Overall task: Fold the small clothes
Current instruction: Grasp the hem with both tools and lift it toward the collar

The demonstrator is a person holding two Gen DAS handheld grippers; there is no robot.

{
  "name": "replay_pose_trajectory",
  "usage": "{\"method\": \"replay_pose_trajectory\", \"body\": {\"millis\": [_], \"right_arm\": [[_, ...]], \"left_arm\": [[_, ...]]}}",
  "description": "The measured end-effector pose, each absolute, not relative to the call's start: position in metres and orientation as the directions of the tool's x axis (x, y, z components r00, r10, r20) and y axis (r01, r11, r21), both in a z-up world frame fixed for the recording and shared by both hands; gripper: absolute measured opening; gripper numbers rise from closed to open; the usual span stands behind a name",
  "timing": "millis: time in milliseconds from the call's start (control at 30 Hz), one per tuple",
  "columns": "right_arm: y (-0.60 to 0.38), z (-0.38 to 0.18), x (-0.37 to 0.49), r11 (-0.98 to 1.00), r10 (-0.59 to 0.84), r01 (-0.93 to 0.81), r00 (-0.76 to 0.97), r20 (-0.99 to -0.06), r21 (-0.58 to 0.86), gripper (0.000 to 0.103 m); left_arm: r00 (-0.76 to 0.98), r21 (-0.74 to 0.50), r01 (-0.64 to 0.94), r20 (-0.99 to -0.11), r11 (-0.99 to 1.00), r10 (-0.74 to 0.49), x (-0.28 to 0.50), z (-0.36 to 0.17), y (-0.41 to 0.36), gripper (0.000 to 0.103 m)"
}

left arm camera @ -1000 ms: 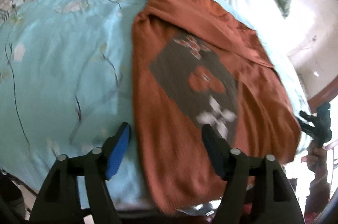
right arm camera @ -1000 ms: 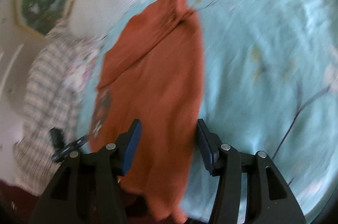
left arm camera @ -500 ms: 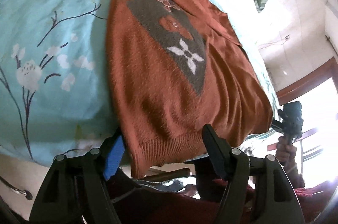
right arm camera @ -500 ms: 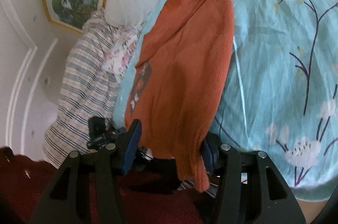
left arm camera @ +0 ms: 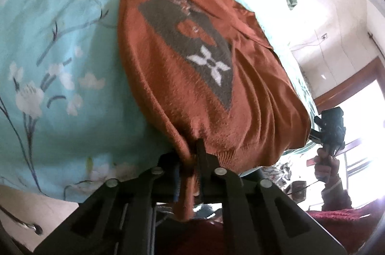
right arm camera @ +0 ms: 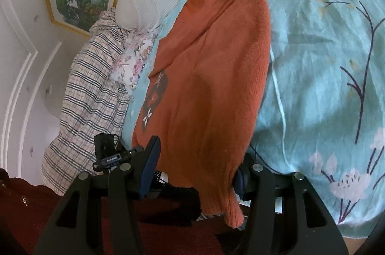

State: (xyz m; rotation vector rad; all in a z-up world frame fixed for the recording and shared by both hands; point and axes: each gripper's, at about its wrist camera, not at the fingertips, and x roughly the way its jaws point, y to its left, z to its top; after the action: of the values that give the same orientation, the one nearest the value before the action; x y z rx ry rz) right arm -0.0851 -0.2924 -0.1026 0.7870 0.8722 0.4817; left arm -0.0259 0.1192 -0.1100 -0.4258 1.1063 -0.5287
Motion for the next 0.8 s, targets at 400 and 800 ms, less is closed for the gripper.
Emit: {"method": "replay_pose_trajectory", "body": {"millis": [400,800], "right_arm": [[-0.303,-0.085,-0.106,0.541,0.691,-0.133,0.632,-0.35,0.83,0.007],[-0.316,-0.022,-0.061,0.498,0.685,-0.243,0.699,-0.205,0.832,0.007]], "left_arm": [[0.421,-0.562,0.271,-0.661,0.782,-0.621,-0.042,-0.082,0.12,0.006],[0.567,-0.633,0.309,-0.476,0.71,-0.672,-0.027,-0.012,0.145,0.004]]}}
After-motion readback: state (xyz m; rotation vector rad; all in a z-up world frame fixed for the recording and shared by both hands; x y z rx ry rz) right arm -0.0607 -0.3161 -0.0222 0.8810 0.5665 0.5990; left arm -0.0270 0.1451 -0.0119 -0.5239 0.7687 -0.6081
